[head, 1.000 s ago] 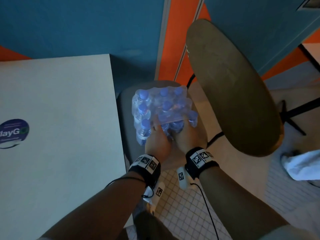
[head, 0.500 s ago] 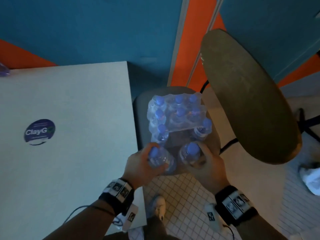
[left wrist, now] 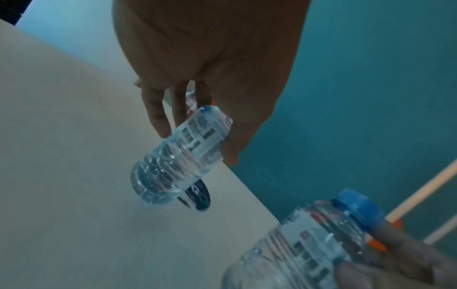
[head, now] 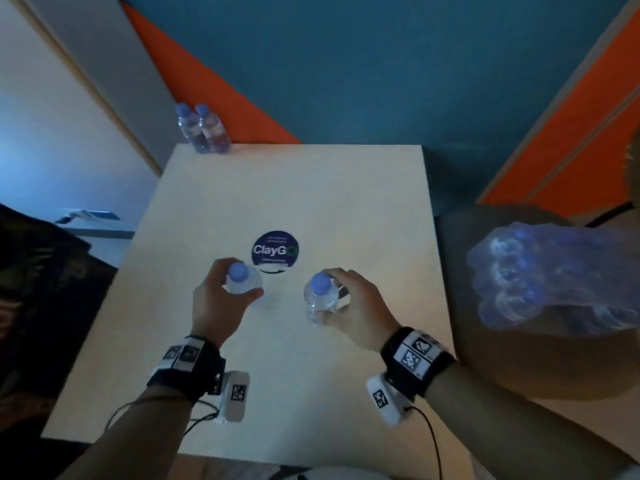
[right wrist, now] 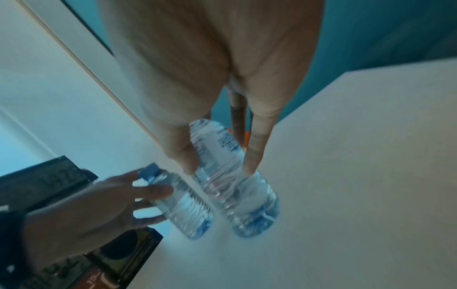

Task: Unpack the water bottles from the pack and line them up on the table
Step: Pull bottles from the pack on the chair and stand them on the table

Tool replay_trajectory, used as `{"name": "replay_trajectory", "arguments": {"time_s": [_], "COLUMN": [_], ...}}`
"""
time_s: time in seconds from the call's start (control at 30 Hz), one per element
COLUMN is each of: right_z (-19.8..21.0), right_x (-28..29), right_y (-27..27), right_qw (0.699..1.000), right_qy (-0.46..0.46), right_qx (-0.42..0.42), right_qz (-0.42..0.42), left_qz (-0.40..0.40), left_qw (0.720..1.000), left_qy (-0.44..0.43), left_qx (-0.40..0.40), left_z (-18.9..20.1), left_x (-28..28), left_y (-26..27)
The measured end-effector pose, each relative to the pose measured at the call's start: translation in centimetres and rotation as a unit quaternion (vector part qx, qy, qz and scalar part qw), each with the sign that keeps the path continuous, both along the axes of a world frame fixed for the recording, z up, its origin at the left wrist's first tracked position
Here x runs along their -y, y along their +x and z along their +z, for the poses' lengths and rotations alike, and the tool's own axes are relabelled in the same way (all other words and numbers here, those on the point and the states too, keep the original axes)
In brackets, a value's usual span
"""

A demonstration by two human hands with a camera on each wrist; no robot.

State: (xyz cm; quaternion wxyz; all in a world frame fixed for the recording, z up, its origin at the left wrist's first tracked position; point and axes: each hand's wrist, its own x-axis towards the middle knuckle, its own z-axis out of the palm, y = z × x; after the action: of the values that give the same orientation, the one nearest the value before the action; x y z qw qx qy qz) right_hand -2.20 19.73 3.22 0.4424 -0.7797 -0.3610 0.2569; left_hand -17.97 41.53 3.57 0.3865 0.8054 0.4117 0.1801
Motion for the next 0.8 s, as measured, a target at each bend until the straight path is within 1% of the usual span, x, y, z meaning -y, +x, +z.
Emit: {"name": "replay_trajectory", "arguments": {"time_s": [0.13, 0.23, 0.37, 0.47, 0.53, 0.57, 0.6, 0.67, 0.7, 0.73, 0.8], "right_z": [-1.2, -1.5, -2.5, -2.6, -2.3, -2.0, -1.5, -0.6, -0.1, 0.4, 1.0], "right_x": [-10.2, -15.2, -18.2, -18.8, -18.3, -17.5, -16.3, -12.1, -9.2, -5.9, 1.4], "right_y": [-1.6, -1.6, -1.1, -0.6, -0.5, -0.5, -0.7, -1.0, -1.2, -1.5, -1.8], "right_qw": [0.999, 0.998, 0.997, 0.996, 0.996, 0.996, 0.996, 0.995, 0.995, 0.995, 0.993], "right_qy": [-0.021, -0.034, -0.038, -0.053, -0.056, -0.051, -0.043, -0.021, -0.017, -0.028, -0.067], "right_qx": [0.003, 0.005, 0.019, 0.023, 0.01, 0.0, -0.006, -0.014, -0.023, -0.027, -0.017], "right_qz": [-0.036, -0.057, -0.072, -0.068, -0.068, -0.073, -0.083, -0.101, -0.101, -0.096, -0.101], "left_qz": [0.019, 0.022, 0.026, -0.002, -0.017, -0.011, 0.001, 0.006, -0.012, -0.043, -0.136], "left_qw": [1.0, 0.999, 0.997, 0.997, 0.998, 0.999, 0.999, 0.99, 0.984, 0.978, 0.97], "left_qy": [-0.01, -0.029, -0.068, -0.078, -0.062, -0.036, 0.002, 0.08, 0.101, 0.099, 0.048], "left_qx": [0.019, 0.02, 0.015, 0.014, 0.016, 0.025, 0.043, 0.113, 0.15, 0.179, 0.194], "left_z": [-0.4, -1.4, -2.9, -3.0, -2.7, -2.3, -1.7, 0.2, 1.3, 2.6, 4.0], "left_x": [-7.7, -11.7, -14.5, -15.1, -14.9, -14.5, -13.8, -11.2, -9.1, -6.6, -0.9], "left_y": [1.6, 3.5, 5.2, 5.4, 4.9, 4.5, 4.0, 3.0, 2.7, 2.4, 2.6]}}
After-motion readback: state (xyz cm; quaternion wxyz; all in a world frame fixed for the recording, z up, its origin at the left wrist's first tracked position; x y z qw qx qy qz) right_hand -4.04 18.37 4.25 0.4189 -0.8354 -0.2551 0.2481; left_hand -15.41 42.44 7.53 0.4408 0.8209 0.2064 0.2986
